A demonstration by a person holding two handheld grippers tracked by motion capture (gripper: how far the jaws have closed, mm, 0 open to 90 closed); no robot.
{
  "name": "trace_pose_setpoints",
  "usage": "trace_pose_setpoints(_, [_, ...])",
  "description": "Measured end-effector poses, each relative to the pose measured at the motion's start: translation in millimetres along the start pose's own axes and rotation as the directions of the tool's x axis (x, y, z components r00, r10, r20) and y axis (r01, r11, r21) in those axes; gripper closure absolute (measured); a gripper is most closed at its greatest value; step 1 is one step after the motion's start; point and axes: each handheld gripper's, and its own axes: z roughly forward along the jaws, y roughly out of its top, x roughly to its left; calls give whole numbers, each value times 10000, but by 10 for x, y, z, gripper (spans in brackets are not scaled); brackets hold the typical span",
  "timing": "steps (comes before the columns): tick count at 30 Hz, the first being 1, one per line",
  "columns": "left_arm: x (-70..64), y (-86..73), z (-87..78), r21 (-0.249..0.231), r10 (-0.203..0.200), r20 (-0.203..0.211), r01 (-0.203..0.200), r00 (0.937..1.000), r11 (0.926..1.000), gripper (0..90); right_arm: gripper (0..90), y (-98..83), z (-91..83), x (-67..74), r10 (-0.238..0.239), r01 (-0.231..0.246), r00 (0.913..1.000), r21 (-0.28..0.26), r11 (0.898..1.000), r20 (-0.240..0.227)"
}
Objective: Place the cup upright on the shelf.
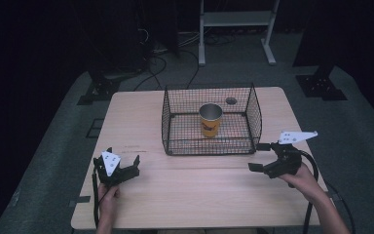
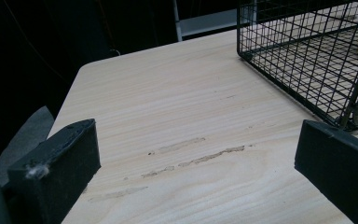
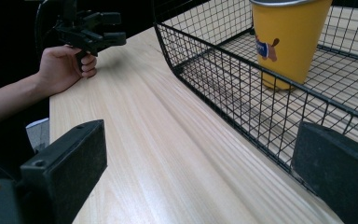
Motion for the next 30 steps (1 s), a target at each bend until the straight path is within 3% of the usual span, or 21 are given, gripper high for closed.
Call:
trace_pose_setpoints(20, [-17, 1, 4, 32, 52, -90, -51, 9999, 10000, 0, 28, -271, -133, -15, 396, -385, 9986, -295, 9988, 364])
trace_pose_setpoints(30, [-34, 2, 7, 49, 229, -108, -229, 9997, 9997, 0, 28, -567, -221, 116, 617, -572, 9966, -800, 9952, 546])
